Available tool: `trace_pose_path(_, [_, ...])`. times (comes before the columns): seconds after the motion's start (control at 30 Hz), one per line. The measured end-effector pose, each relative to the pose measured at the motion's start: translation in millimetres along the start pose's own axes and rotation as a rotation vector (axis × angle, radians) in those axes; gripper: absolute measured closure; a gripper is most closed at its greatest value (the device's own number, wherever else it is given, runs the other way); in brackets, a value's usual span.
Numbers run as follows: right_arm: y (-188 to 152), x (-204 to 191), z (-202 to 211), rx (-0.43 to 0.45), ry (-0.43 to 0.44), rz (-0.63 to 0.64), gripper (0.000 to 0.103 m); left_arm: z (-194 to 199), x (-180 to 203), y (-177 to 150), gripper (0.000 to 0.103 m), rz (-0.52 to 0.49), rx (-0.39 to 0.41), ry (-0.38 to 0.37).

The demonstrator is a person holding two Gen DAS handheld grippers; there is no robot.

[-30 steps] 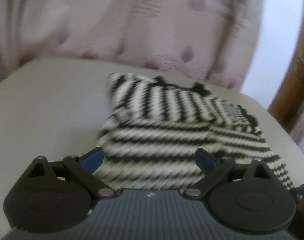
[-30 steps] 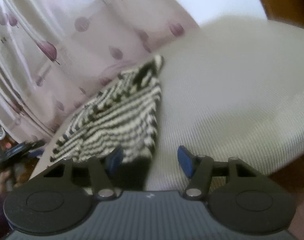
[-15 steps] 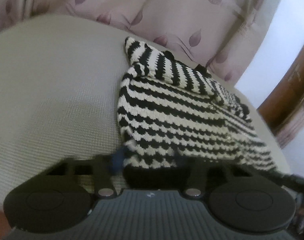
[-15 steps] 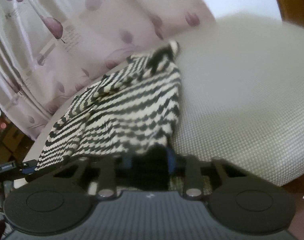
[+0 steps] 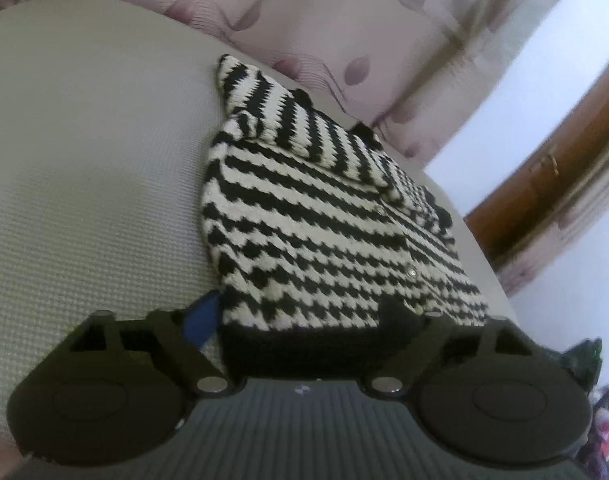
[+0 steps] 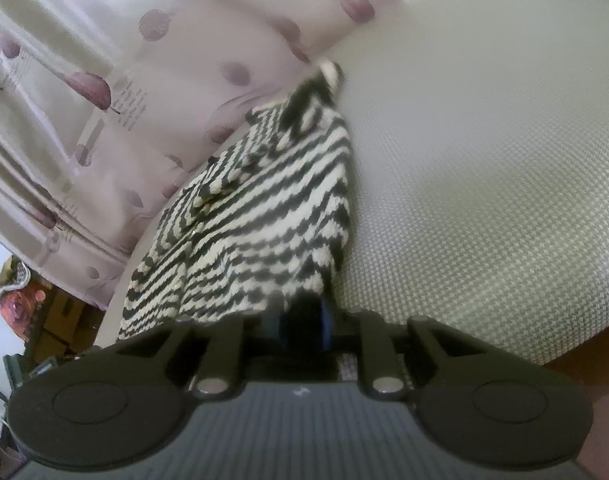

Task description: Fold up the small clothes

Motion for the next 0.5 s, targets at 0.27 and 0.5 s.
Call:
trace_pose_path(0.27, [2, -1, -17, -0.012, 0.036, -0.006, 0.093, -17, 7, -9, 0.088, -0.022, 0.046, 0.077])
trace_pose_path(0.5, [0, 7, 0, 0.016, 0.118, -0.078, 0.095, 16, 26, -7, 0.089, -0.046, 0.17, 0.078])
Point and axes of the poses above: each gripper's, at about its wrist camera, not at the fingertips, and z roughly against the way its jaws point, x to its right, y to its top, the point moved 3 cm from there along -z, roughly the way its jaws point, and after that the axes turned 4 degrees about -y, right-handed, at the moved point
